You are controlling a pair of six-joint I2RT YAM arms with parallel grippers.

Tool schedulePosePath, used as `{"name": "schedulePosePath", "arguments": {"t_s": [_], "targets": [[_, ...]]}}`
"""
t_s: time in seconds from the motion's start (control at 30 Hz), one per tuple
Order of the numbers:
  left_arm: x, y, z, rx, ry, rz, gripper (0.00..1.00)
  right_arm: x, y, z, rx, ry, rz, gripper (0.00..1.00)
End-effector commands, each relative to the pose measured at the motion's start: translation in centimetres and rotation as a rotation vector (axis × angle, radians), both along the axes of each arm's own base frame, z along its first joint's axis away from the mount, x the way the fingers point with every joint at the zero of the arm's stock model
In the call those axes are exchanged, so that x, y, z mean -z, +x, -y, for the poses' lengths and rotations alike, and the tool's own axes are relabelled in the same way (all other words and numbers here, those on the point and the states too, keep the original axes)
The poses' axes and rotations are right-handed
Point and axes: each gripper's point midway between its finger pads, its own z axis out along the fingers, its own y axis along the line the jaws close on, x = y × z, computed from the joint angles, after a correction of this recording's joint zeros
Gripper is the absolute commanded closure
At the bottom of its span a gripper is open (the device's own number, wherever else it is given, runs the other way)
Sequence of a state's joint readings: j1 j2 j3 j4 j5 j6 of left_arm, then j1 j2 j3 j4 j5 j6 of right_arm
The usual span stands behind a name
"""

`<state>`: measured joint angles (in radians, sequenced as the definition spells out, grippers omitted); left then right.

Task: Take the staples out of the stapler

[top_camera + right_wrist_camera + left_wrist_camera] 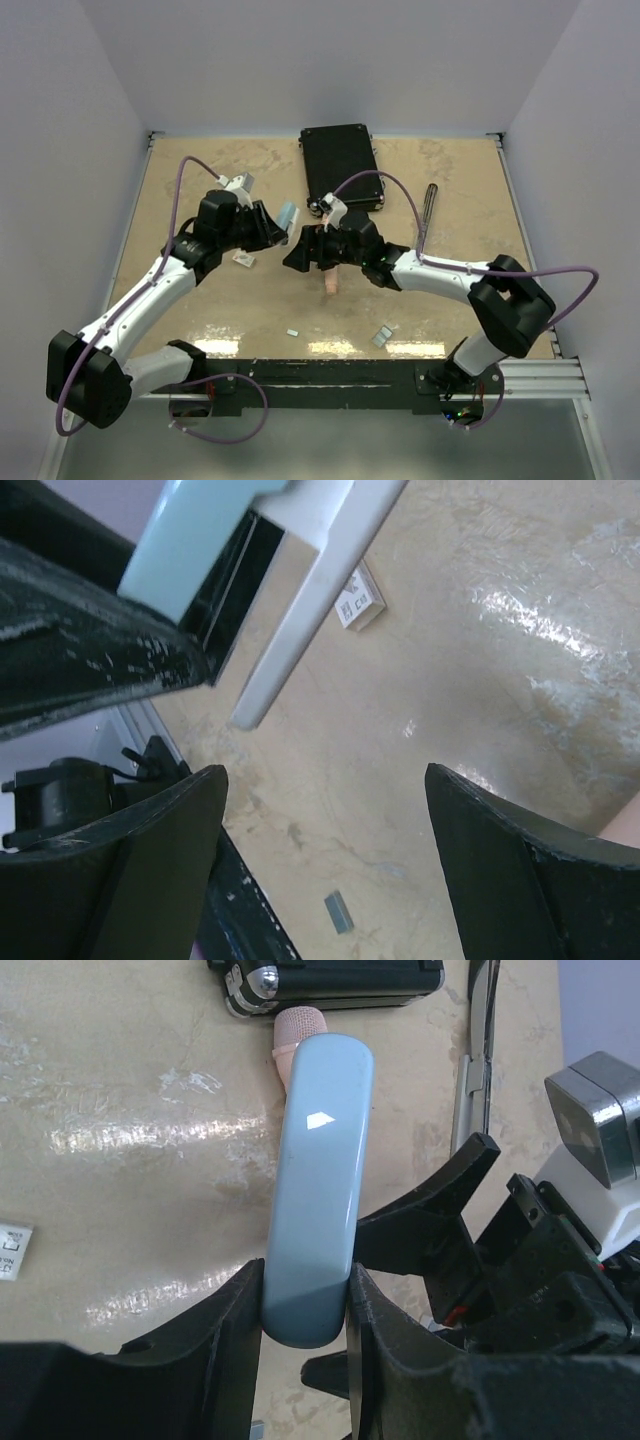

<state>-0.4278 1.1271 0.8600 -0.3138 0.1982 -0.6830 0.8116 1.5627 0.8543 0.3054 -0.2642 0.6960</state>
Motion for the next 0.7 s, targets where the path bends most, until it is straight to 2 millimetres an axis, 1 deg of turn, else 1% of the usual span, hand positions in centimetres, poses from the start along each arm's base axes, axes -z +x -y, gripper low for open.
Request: {"name": "schedulePosePath", "arguments": {"t_s": [0.0,0.07,0.2,0.27,0.3,0.33,0.43,0.47,0.5,0.57,0.6,0.63,0.67], "targets": [[-1.5,-0.4,0.8,0.008,-0.082,0.016,1.0,-4.0,2.7,-2.1,0.088,0.123,0.089,0.16],[-1.4,-0.6,0.9,0.008,-0.088,0.008,1.0,-4.2,3.1,-2.3,0.1,0.134,0.089,0.19],[-1.6,-1.1,0.8,0.009,-0.101,0.005,1.0,-3.7,3.9,-2.1,0.143,0.113,0.094,0.25],[-1.3,-1.2,0.6,0.006,-0.085,0.001,1.0,-3.4,4.4,-1.7,0.174,0.101,0.096,0.29],[-1.0,-1.0,0.2,-0.005,-0.06,0.001,1.0,-3.3,4.5,-1.7,0.185,0.098,0.095,0.3],[-0.3,-1.3,-0.1,-0.012,-0.035,-0.024,1.0,-3.2,4.7,-1.5,0.2,0.091,0.099,0.32],[0.4,-1.5,-0.5,-0.01,-0.003,-0.04,1.0,-1.9,4.9,-1.2,0.216,0.061,0.085,0.37],[0.6,-1.6,-0.6,-0.007,0.0,-0.042,1.0,-1.2,5.1,-1.0,0.228,0.044,0.08,0.4],[0.5,-1.7,-0.5,0.005,0.001,-0.033,1.0,-0.9,5.1,-0.9,0.226,0.037,0.082,0.41],[0.7,-1.8,-0.6,0.015,0.016,-0.039,1.0,0.1,5.0,-0.8,0.224,0.023,0.075,0.47],[1.3,-1.9,-1.0,0.011,0.049,-0.057,1.0,0.5,4.9,-0.8,0.223,0.018,0.071,0.49],[1.6,-1.9,-1.2,0.01,0.066,-0.065,1.0,0.7,4.8,-0.7,0.221,0.017,0.07,0.52],[1.5,-1.8,-1.3,0.01,0.078,-0.063,1.0,1.4,4.8,-0.6,0.223,0.01,0.064,0.53]]}}
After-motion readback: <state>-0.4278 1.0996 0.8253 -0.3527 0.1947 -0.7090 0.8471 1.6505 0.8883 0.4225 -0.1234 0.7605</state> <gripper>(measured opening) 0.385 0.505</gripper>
